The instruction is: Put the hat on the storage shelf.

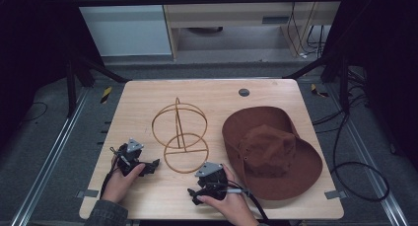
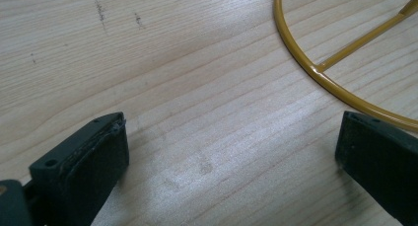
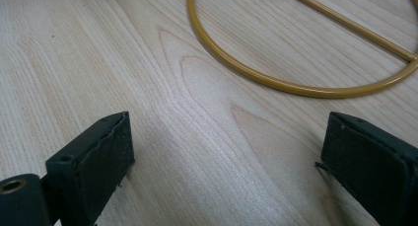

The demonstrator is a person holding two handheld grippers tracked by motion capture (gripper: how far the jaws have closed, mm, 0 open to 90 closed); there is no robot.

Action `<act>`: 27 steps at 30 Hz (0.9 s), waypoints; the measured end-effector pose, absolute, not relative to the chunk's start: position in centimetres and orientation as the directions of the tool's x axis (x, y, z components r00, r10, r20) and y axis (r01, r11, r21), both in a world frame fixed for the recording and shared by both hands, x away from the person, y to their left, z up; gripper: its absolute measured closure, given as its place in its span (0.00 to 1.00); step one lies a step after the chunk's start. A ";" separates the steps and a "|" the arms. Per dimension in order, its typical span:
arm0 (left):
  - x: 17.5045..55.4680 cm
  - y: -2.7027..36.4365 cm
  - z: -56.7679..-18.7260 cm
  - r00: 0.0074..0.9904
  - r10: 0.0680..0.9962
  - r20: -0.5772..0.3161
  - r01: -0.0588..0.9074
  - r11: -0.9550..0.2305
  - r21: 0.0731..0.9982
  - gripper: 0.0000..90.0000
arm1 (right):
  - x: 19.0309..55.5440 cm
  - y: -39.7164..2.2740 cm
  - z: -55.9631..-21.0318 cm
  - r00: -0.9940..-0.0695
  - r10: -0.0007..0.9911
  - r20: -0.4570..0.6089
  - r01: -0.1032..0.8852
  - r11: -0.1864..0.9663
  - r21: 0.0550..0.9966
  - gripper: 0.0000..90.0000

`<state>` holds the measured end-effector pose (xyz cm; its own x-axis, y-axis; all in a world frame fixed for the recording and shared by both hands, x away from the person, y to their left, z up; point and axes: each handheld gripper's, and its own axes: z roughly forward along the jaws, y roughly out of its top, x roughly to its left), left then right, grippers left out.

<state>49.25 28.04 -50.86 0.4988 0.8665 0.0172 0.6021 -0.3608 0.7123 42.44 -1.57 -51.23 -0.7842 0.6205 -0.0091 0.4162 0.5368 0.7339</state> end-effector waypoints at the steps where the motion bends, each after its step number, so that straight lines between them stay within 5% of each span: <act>1: 49.2 28.0 -50.9 0.499 0.867 0.017 0.602 -0.361 0.712 0.00 | 42.4 -1.6 -51.2 -0.784 0.620 -0.009 0.416 0.537 0.734 0.06; 27: 48.8 28.2 -50.8 0.505 0.863 0.020 0.601 -0.368 0.710 0.00 | 40.0 -1.7 -48.4 -0.814 0.579 -0.045 0.376 0.585 0.719 0.09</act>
<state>48.82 28.24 -50.85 0.5051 0.8628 0.0198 0.6005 -0.3678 0.7100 40.00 -1.72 -48.43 -0.8144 0.5786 -0.0449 0.3758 0.5848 0.7189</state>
